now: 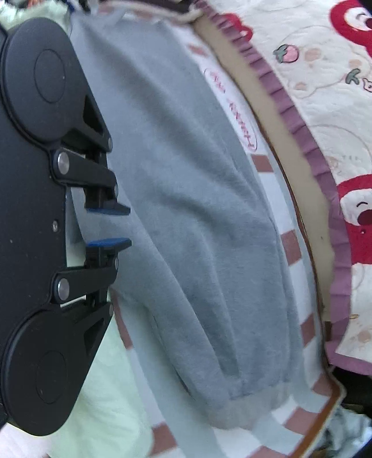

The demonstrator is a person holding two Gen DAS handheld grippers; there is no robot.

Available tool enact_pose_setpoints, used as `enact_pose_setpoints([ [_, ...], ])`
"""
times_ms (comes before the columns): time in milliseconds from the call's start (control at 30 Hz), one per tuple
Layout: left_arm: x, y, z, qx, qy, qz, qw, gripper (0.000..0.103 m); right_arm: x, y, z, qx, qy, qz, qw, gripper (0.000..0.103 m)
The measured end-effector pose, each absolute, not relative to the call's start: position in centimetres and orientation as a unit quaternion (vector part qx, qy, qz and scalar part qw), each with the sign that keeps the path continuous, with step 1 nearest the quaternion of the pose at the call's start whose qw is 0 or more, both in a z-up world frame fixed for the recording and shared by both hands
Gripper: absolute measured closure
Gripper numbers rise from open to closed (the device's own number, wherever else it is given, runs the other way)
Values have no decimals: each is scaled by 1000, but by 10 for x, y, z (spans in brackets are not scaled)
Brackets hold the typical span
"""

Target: Fold clothes

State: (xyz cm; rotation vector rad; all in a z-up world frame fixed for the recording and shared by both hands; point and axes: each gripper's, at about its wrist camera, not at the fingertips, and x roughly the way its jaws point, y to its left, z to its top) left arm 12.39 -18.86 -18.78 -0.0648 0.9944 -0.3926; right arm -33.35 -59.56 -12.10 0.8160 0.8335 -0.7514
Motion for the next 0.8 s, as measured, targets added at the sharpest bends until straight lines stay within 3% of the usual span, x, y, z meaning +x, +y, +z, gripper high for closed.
enact_pose_setpoints([
  [33, 126, -194, -190, -20, 471, -191, 861, 46, -333, -595, -123, 382, 386, -346, 765, 74],
  [67, 125, -198, -190, -1, 456, -197, 868, 93, -332, -595, -125, 387, 390, -348, 760, 73],
  [100, 120, -202, -186, 27, 436, -202, 877, 102, -332, -595, -126, 392, 393, -350, 754, 70],
  [200, 83, -207, -162, 94, 324, -205, 919, 102, -337, -602, -128, 414, 393, -357, 739, 56],
  [267, 65, -210, -157, 132, 298, -200, 924, 101, -341, -606, -128, 418, 397, -368, 730, 54],
  [333, 60, -209, -163, 150, 315, -190, 918, 101, -344, -611, -129, 425, 402, -375, 719, 45],
  [533, 80, -186, -184, 89, 421, -158, 889, 95, -340, -614, -159, 490, 414, -359, 678, 42],
  [667, 81, -181, -176, 78, 426, -161, 887, 81, -337, -617, -177, 525, 413, -359, 651, 36],
  [800, 88, -166, -175, -1, 469, -167, 867, 69, -332, -623, -194, 549, 414, -353, 635, 31],
])
